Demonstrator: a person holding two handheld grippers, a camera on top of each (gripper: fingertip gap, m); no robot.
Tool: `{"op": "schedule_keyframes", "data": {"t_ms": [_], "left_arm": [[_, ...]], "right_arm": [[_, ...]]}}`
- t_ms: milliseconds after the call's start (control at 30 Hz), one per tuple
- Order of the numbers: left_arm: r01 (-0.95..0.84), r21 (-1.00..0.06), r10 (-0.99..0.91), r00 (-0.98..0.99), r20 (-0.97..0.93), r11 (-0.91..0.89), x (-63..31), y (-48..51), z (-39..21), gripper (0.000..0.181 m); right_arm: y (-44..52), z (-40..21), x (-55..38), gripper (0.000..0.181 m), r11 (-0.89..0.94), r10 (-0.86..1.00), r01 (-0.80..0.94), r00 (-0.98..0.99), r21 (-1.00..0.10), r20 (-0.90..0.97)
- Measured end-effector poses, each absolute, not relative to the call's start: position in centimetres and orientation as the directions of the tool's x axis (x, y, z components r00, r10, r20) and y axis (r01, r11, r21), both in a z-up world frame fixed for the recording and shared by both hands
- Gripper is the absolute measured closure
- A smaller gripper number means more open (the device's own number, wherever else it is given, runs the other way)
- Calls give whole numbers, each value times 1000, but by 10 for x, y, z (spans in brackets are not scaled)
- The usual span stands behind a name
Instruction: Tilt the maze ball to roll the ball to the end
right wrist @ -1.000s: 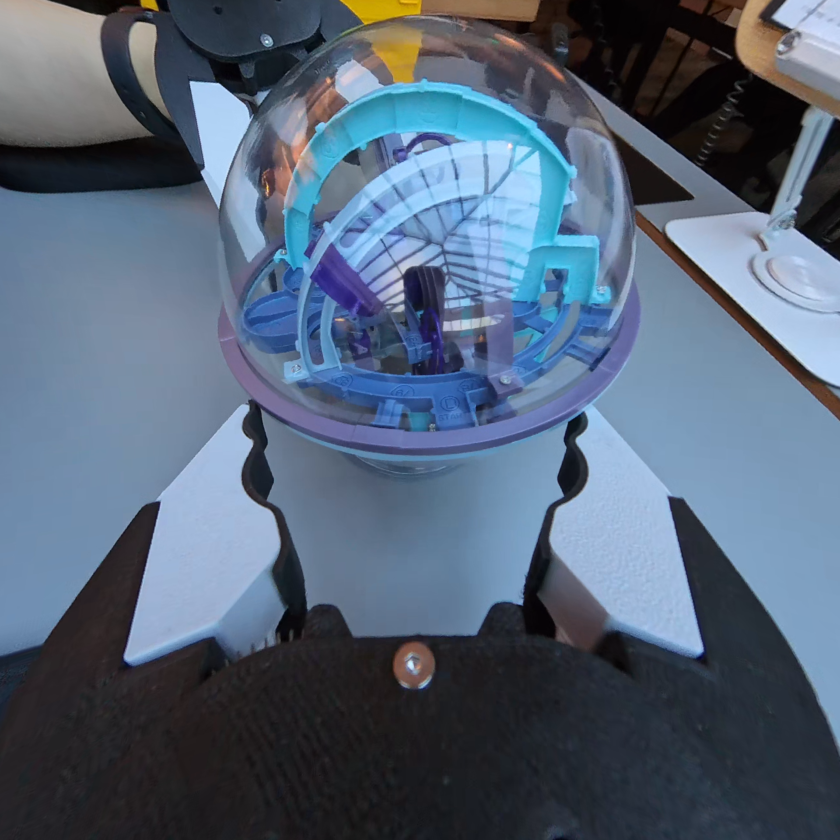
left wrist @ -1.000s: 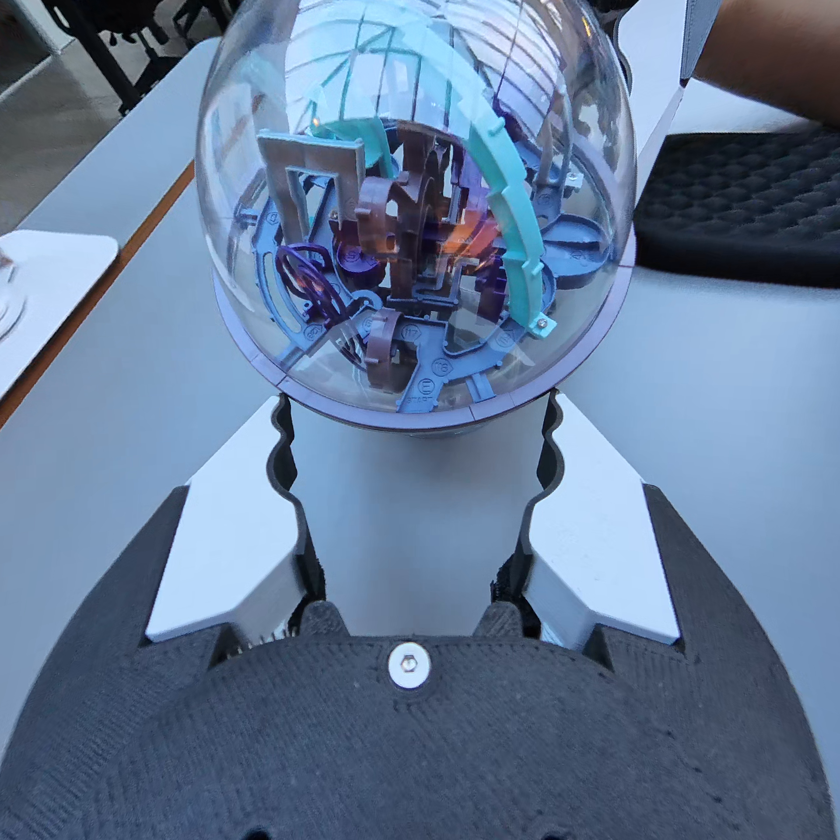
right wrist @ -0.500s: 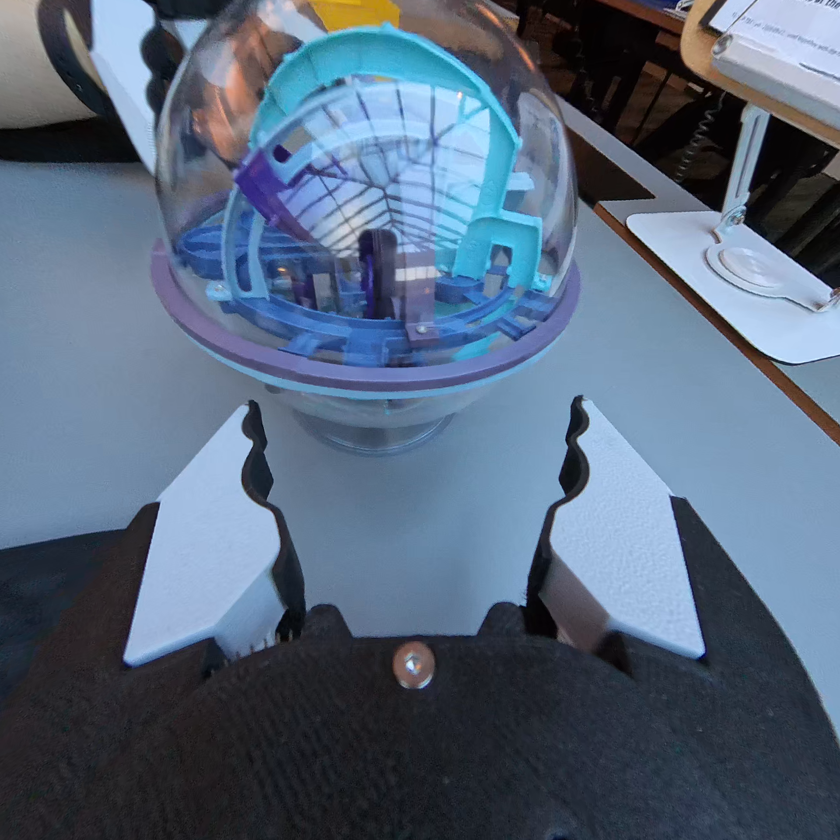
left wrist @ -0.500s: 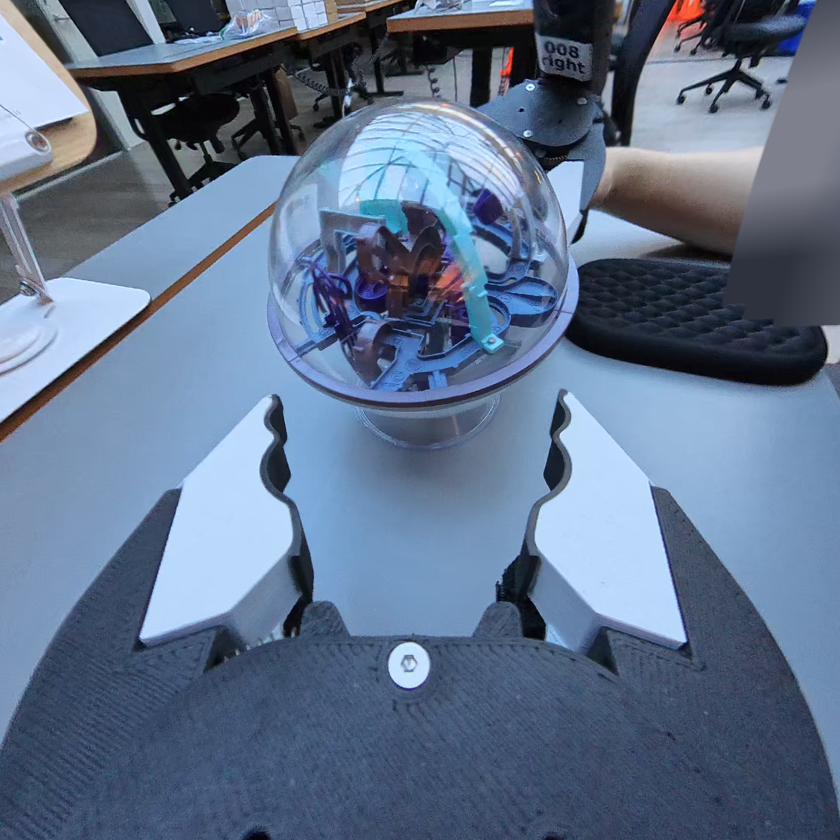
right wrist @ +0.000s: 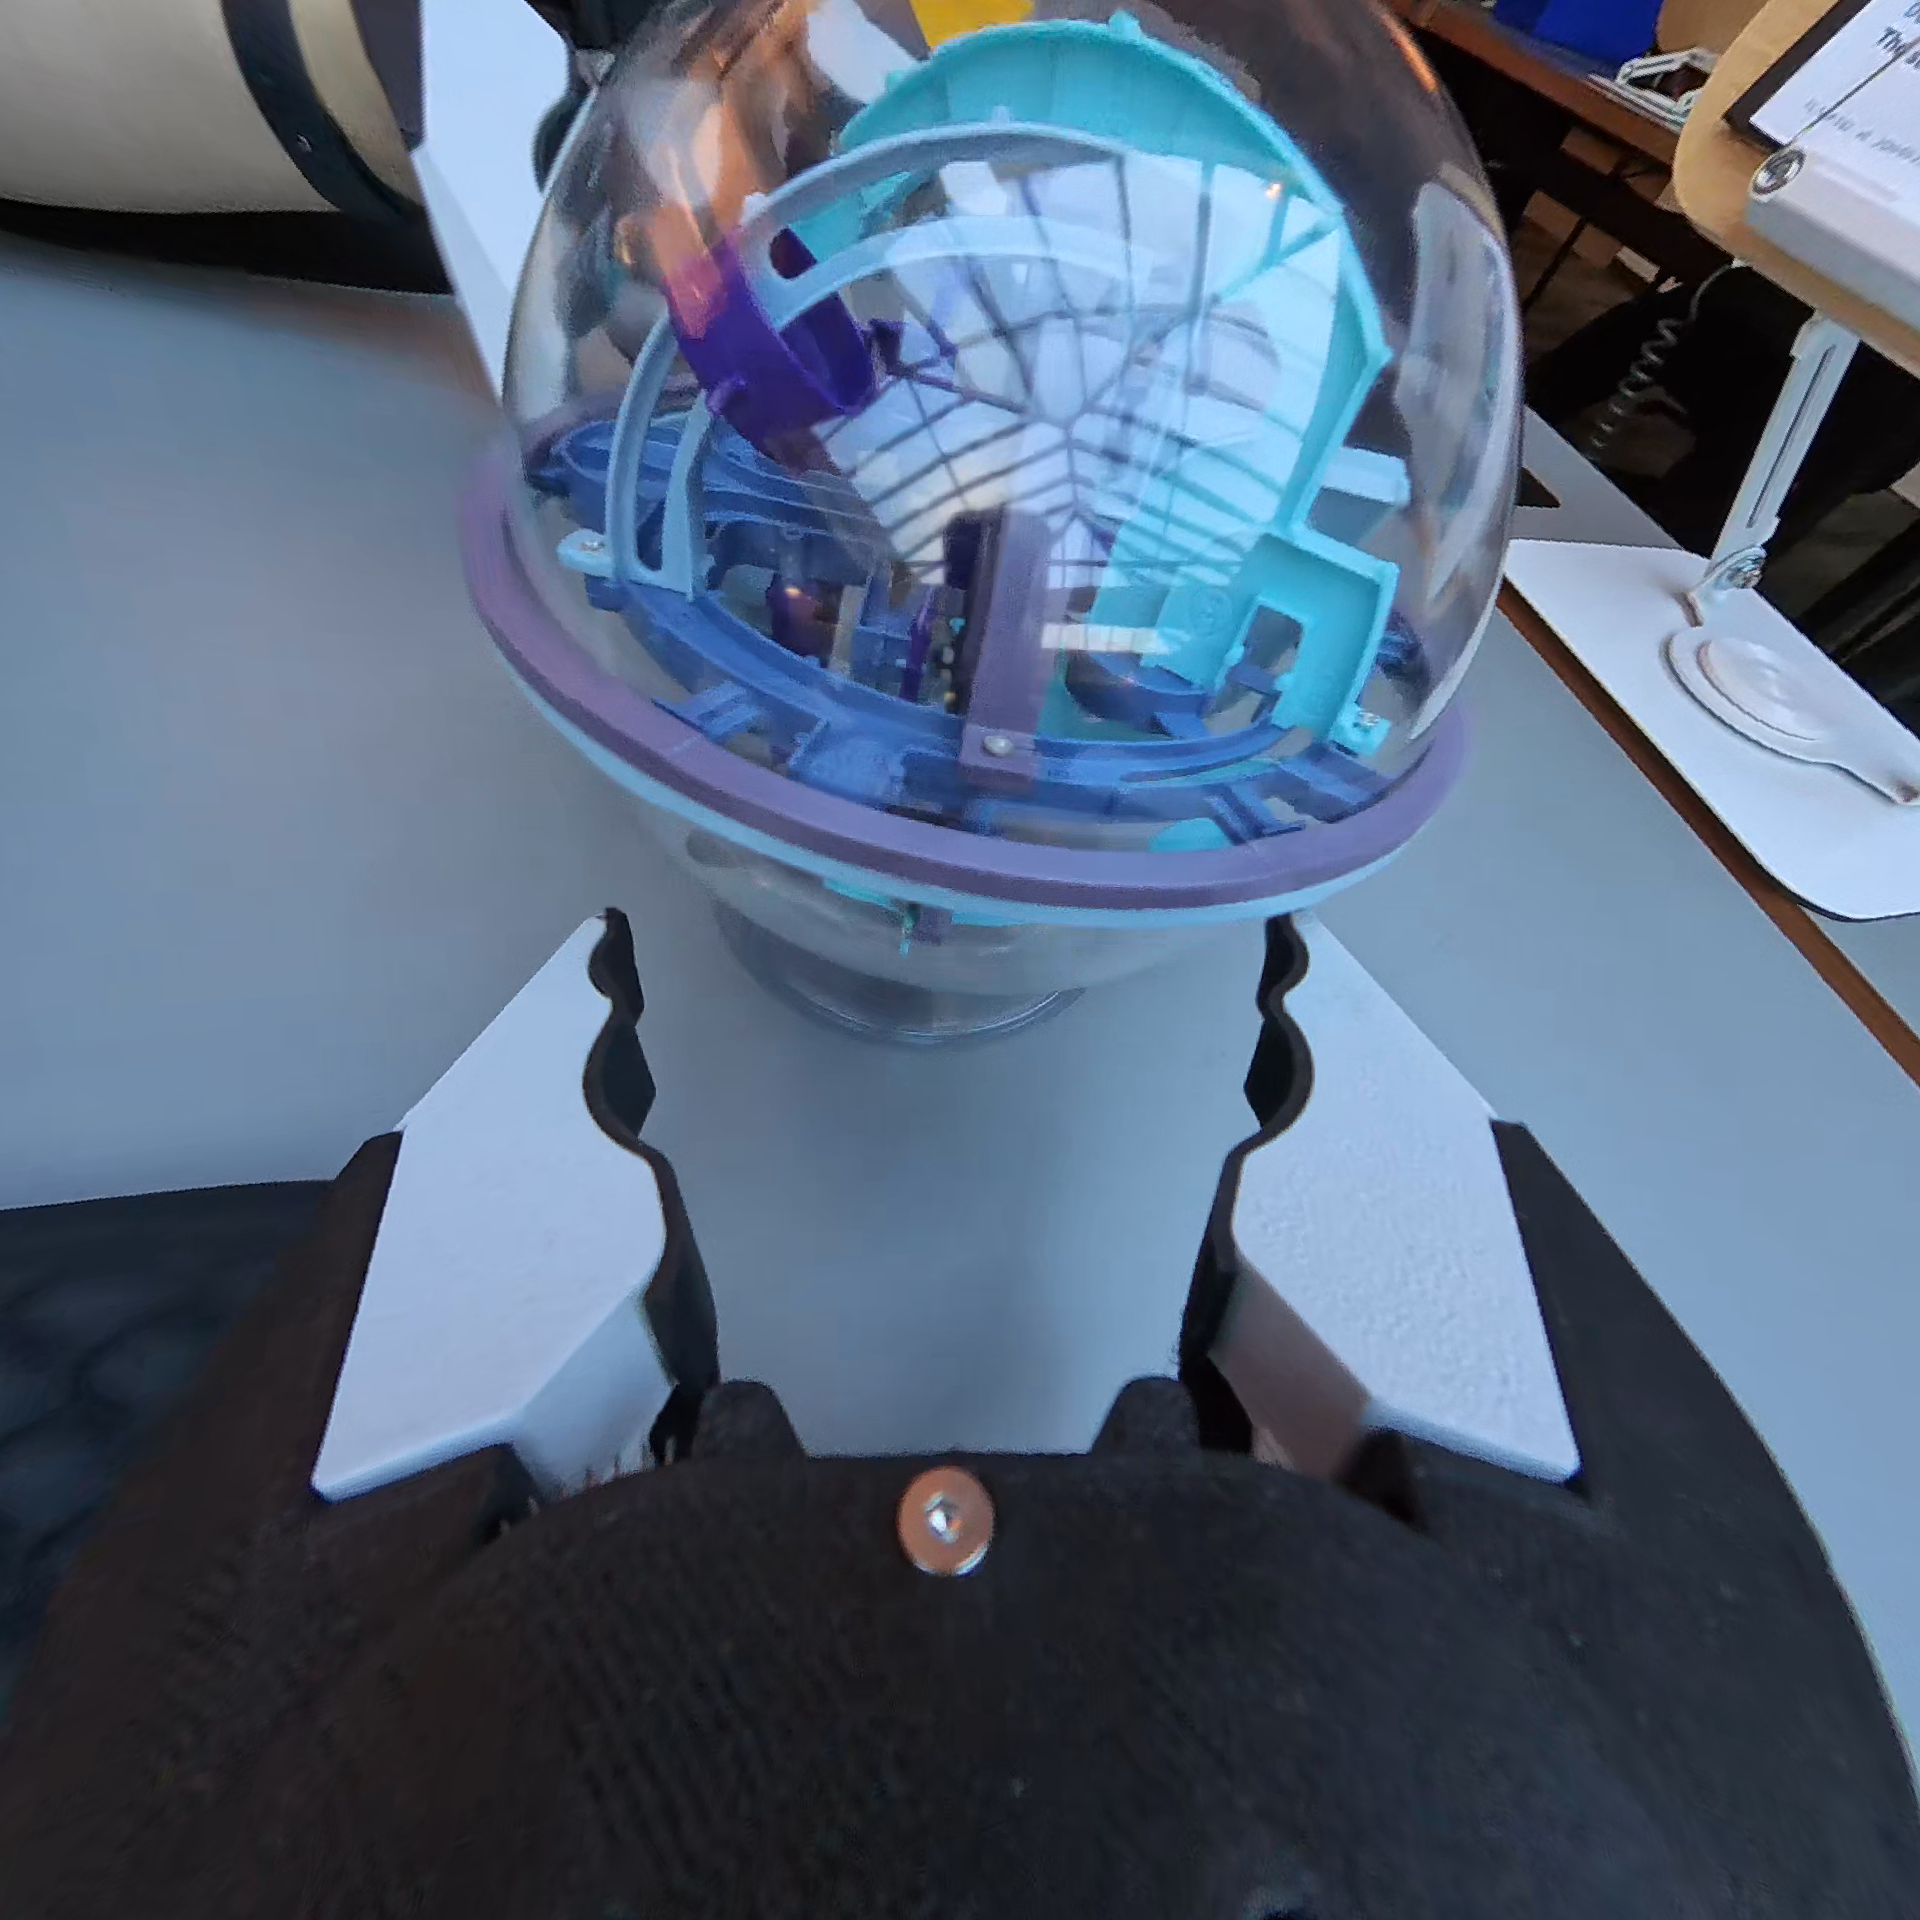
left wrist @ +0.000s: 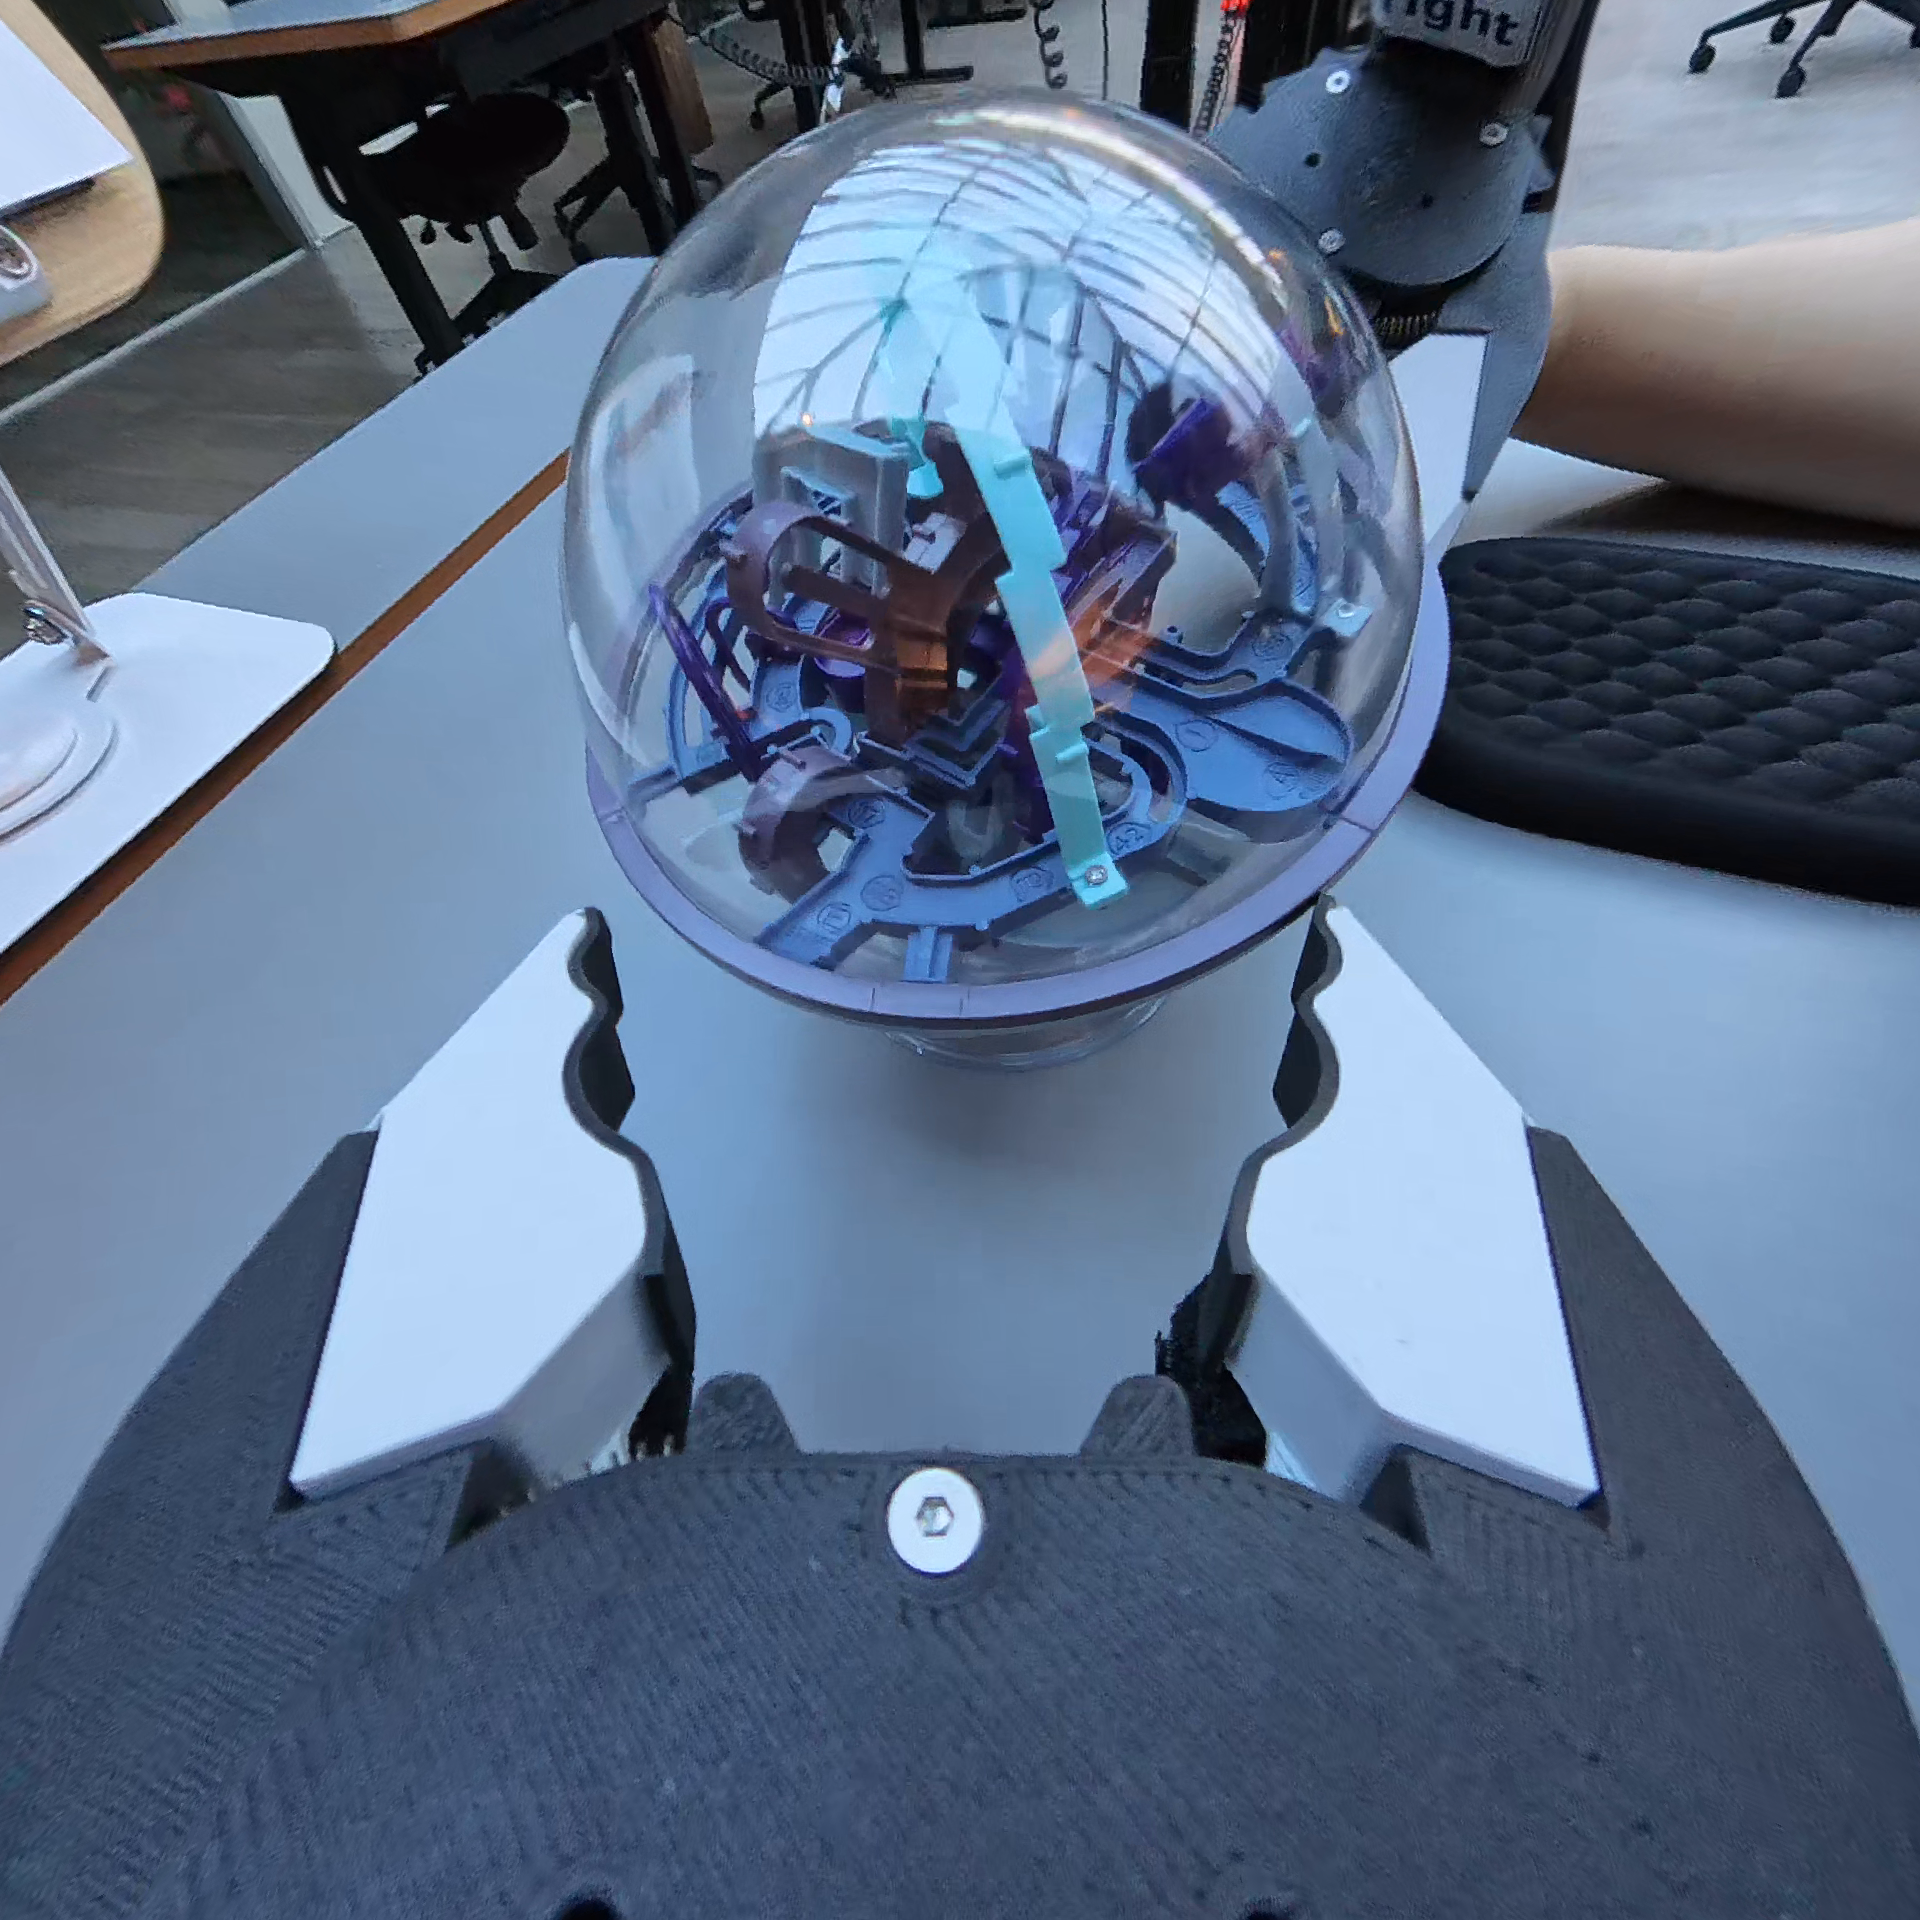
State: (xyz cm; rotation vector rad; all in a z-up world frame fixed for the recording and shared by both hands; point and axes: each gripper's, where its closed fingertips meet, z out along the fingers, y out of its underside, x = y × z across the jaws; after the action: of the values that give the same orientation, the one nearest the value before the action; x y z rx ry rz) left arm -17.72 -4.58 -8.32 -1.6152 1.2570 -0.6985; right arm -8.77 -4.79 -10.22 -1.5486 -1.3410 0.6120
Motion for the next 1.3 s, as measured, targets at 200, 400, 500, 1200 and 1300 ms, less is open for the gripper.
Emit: {"op": "schedule_keyframes", "data": {"t_ms": [200,400,500,1200,1300], "left_arm": [[-347,-933,-923,381,-47,-96,-204,-27,-79,64],[-312,-950,-943,318,-97,-7,-203,-41,-65,62],[-371,-927,-946,279,-167,54,-189,-47,-74,51],[-322,-945,-971,205,-125,54,-155,-35,-90,36],[-292,-954,-970,204,-132,69,-156,-38,-75,36]], "right_arm": [[-67,-103,-78,72,43,946,457,267,-888,184],[-33,-100,-70,50,30,916,424,350,-905,195],[-23,-106,-82,36,64,919,451,322,-890,229],[-28,-72,-120,29,220,912,383,246,-897,328],[-32,-60,-122,29,227,908,376,252,-898,335]]}}
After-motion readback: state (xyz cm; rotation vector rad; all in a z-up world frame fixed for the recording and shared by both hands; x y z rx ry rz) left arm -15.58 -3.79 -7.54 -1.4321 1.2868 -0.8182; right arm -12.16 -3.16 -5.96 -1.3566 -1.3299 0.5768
